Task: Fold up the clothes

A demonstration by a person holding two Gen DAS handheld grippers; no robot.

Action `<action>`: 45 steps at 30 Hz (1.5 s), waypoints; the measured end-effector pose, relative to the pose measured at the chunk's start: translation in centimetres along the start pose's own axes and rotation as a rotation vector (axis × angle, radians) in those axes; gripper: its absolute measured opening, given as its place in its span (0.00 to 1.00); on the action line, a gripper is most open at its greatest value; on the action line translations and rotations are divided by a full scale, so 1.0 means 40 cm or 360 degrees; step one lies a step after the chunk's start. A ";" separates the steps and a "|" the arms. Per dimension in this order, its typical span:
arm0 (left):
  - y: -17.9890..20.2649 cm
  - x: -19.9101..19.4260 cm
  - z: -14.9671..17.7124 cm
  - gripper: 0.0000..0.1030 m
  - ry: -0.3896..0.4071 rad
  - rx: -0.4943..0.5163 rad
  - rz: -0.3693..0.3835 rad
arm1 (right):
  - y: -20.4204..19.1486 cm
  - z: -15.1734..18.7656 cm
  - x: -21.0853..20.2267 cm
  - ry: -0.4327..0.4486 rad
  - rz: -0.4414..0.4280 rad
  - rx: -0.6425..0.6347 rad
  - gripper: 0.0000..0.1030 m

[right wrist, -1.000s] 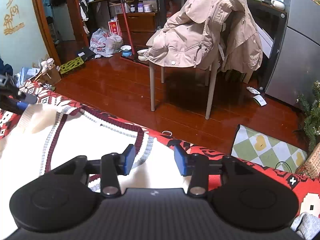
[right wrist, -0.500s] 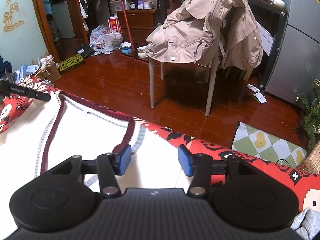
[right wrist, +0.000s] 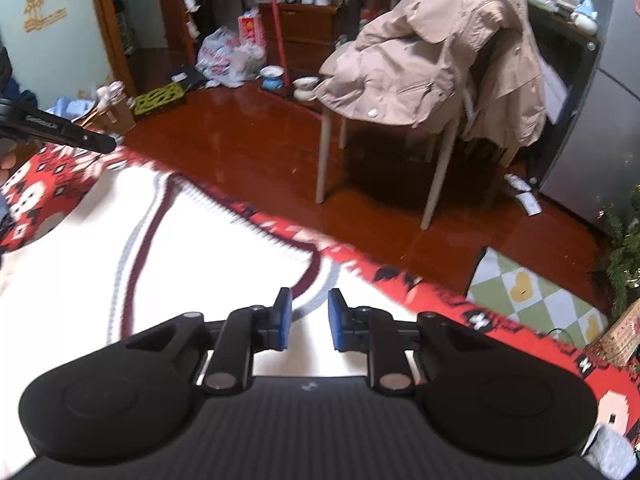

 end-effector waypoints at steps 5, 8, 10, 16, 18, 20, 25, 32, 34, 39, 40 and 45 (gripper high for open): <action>0.056 0.051 0.086 0.05 -0.0204 0.0119 0.0039 | -0.052 0.063 0.020 -0.0121 -0.0018 -0.0077 0.20; 0.044 0.102 0.077 0.05 -0.0205 0.0060 0.0008 | -0.043 0.061 0.060 -0.0105 0.0011 -0.0019 0.20; 0.035 0.125 0.051 0.05 -0.0170 -0.0002 0.0014 | -0.020 0.041 0.085 -0.0066 0.0034 0.0044 0.20; 0.020 0.174 -0.017 0.05 -0.0116 -0.0043 -0.0047 | 0.063 -0.019 0.121 0.0025 0.0007 0.0225 0.17; 0.020 0.167 -0.035 0.05 -0.0088 -0.0052 -0.0023 | 0.095 -0.039 0.117 0.0073 -0.0036 0.0300 0.18; 0.025 0.151 -0.048 0.07 -0.0051 -0.0036 0.0013 | 0.130 -0.058 0.105 0.0126 -0.0064 0.0361 0.21; 0.019 0.145 -0.056 0.08 -0.0063 0.0049 -0.0024 | 0.147 -0.052 0.124 0.0037 -0.0022 0.0110 0.26; 0.011 0.144 -0.046 0.11 -0.0084 0.0054 -0.0037 | 0.089 -0.026 0.141 -0.0008 -0.0032 -0.0124 0.26; 0.008 0.144 -0.044 0.12 -0.0084 0.0045 -0.0034 | 0.074 -0.026 0.144 -0.0008 -0.0027 -0.0148 0.17; 0.019 0.142 -0.045 0.12 -0.0071 0.0079 -0.0027 | 0.047 -0.034 0.143 0.0069 0.0111 -0.0240 0.03; 0.018 0.147 -0.046 0.12 -0.0072 0.0079 -0.0035 | 0.057 -0.037 0.146 0.0084 0.0138 -0.0216 0.03; 0.004 0.164 -0.050 0.12 -0.0053 0.0058 -0.0110 | 0.075 -0.030 0.156 0.0093 0.0175 -0.0143 0.05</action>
Point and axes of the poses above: each gripper's, at about its wrist camera, not at the fingertips, and x roughly the way its jaws point, y to its right, z to its underside, the point moved 6 cm from there along x, roughly the way its jaws point, and after that the axes turned 1 degree about -x, right-handed, at the moved point
